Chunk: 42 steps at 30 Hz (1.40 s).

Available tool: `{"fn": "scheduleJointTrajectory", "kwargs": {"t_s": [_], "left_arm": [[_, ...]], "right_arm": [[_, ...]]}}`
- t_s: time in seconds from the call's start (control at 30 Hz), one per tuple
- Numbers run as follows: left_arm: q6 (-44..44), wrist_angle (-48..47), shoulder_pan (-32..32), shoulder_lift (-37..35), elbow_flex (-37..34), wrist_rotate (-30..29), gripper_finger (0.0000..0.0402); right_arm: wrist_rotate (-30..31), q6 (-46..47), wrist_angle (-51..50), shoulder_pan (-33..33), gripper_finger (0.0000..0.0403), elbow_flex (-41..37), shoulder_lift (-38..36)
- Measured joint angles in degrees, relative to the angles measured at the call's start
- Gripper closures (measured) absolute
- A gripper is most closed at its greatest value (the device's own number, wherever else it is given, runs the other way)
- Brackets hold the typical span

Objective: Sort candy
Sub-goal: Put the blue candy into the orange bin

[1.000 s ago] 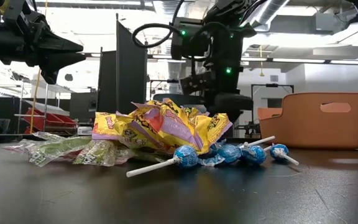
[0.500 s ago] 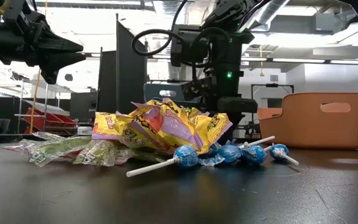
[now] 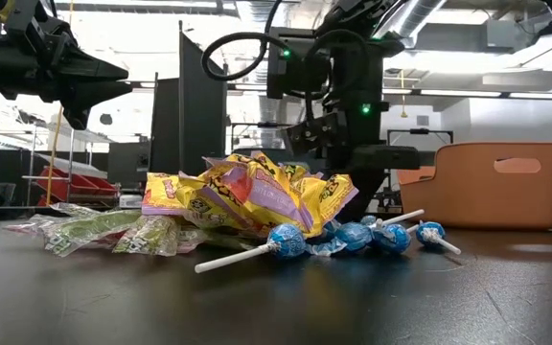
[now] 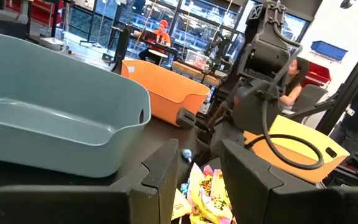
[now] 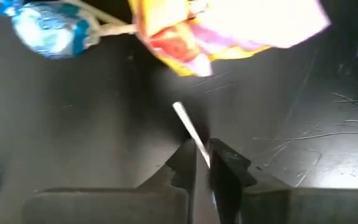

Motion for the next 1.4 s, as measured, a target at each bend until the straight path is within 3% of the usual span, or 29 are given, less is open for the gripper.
{"fn": "scheduleJointTrajectory", "kwargs": {"t_s": [0.17, 0.53, 0.8, 1.0, 1.4], "left_arm": [[0.00, 0.00, 0.00, 0.00, -0.02, 0.00, 0.0286], [0.00, 0.02, 0.00, 0.01, -0.01, 0.00, 0.0286], [0.00, 0.02, 0.00, 0.00, 0.00, 0.00, 0.0286], [0.00, 0.02, 0.00, 0.00, -0.02, 0.00, 0.0286], [0.00, -0.02, 0.00, 0.00, 0.00, 0.00, 0.0286]], "right_arm": [[0.03, -0.82, 0.61, 1.27, 0.0349, 0.00, -0.02], [0.43, 2.26, 1.18, 0.76, 0.0312, -2.35, -0.31], [0.01, 2.63, 1.43, 1.58, 0.0393, -2.75, -0.44], [0.65, 3.27, 0.30, 3.11, 0.0400, -2.45, -0.39], [3.51, 6.30, -11.94, 6.51, 0.0402, 4.07, -0.99]]}}
